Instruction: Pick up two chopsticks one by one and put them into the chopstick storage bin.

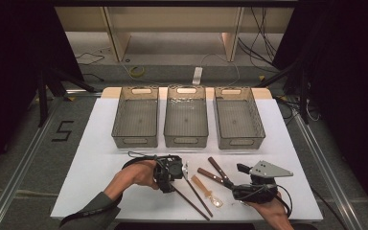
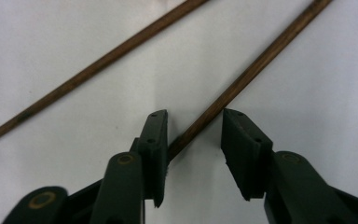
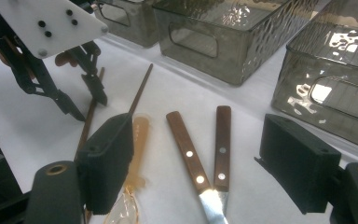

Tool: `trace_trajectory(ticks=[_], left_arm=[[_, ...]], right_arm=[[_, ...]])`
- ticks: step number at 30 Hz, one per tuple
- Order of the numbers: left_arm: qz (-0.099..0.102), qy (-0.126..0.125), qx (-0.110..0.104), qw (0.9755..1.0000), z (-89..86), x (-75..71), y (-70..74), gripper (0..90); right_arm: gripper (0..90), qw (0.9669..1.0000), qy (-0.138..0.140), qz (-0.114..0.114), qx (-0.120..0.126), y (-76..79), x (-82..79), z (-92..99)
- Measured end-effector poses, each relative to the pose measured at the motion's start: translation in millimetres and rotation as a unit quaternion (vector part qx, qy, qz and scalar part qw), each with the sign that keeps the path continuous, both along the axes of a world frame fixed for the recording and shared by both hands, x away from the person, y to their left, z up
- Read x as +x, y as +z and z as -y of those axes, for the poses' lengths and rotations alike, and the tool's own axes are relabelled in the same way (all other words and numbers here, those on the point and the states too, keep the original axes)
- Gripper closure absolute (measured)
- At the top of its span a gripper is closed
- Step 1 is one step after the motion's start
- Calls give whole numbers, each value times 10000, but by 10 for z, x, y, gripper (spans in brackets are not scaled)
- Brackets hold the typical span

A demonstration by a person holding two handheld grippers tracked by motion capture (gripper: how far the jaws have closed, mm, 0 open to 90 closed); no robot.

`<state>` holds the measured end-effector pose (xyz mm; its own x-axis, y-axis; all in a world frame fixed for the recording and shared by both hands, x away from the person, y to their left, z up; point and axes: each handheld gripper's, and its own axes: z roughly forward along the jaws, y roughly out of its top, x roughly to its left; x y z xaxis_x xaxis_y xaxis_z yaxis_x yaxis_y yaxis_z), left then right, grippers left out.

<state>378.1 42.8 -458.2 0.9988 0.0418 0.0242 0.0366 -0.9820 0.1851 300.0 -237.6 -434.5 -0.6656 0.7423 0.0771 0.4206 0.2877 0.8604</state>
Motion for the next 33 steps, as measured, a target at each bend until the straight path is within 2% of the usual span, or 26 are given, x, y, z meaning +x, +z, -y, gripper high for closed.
trace_trajectory(ticks=[8, 16, 25, 33], left_arm=[[8, -190, 41, 9998, -67, -79, 4, 695], [-49, -266, 56, 9996, -133, -151, 1, 749], [-100, -428, 124, 9990, -158, -188, 3, 785], [-64, -594, 156, 9981, -159, -207, 4, 802]], right_arm=[[267, 10000, 29, 3, -15, 2, 1, -3], [268, 10000, 19, -26, -48, 5, 9, 5], [268, 10000, 28, -43, -64, 3, 10, -1], [268, 10000, 34, -42, -64, 1, 12, -8]])
